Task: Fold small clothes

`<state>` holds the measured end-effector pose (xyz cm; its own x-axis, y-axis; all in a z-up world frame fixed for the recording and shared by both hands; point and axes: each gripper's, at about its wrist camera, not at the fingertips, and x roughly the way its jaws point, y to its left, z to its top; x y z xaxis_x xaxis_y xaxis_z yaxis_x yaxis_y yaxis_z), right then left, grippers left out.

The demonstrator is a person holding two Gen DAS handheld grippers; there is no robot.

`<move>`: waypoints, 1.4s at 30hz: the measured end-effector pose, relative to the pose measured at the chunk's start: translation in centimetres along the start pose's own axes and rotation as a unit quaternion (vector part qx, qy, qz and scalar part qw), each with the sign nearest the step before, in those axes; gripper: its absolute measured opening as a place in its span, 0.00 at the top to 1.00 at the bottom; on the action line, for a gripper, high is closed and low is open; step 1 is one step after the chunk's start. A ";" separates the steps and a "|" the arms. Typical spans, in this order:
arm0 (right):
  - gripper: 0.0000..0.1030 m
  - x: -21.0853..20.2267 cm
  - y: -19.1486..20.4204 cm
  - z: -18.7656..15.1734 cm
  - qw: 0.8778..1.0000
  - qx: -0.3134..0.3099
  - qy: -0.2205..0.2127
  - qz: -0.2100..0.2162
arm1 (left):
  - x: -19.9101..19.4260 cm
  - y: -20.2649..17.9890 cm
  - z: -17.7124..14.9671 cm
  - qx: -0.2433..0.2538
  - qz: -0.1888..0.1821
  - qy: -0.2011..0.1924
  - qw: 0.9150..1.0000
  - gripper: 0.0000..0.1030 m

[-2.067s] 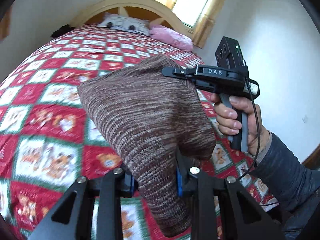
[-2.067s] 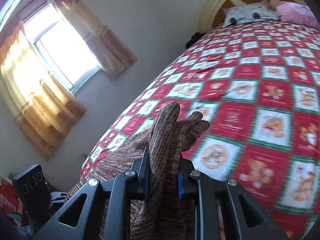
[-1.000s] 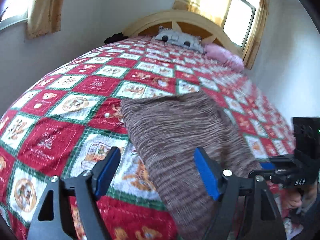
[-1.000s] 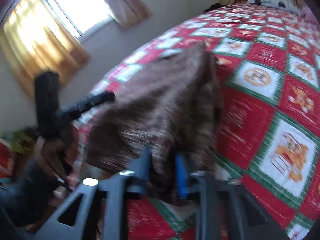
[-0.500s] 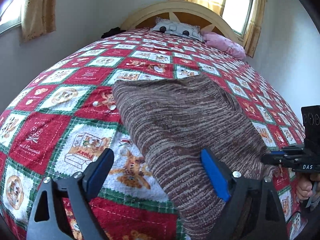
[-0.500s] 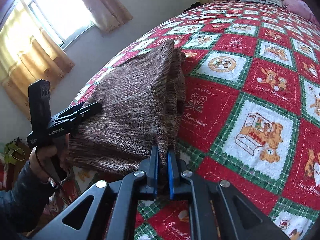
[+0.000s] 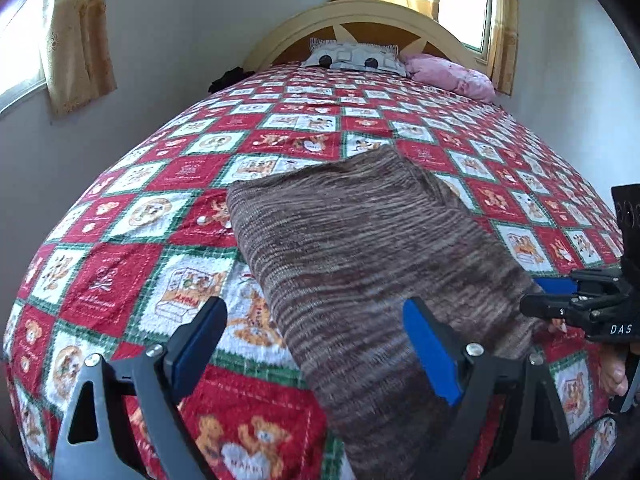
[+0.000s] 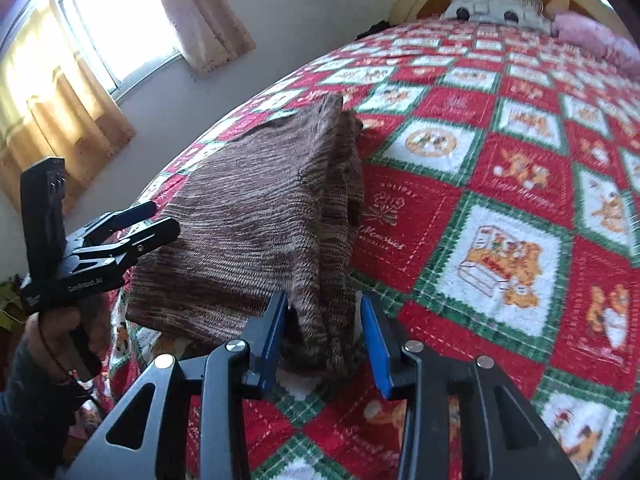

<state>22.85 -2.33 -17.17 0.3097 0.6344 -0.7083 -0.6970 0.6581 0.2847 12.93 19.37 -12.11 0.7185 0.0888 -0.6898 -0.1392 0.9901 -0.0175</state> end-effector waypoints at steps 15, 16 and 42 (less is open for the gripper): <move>0.50 -4.3 5.4 -1.8 0.994 -0.074 -0.051 -0.064 | -5.2 -1.8 -1.6 0.002 -0.007 -0.017 1.000 0.10; 0.50 -5.3 5.8 -1.9 0.991 -0.082 -0.077 -0.078 | -5.6 -1.8 -1.7 0.002 -0.006 -0.022 1.000 0.11; 0.34 -12.7 11.3 -5.1 0.968 -0.120 -0.182 -0.127 | -13.2 -4.4 -2.0 0.009 -0.028 -0.109 0.994 0.00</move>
<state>7.75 -5.03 -8.25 0.6673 0.5937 -0.4497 -0.6850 0.7263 -0.0576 2.67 13.67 -4.41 0.8557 0.0535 -0.5147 -0.0843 0.9958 -0.0365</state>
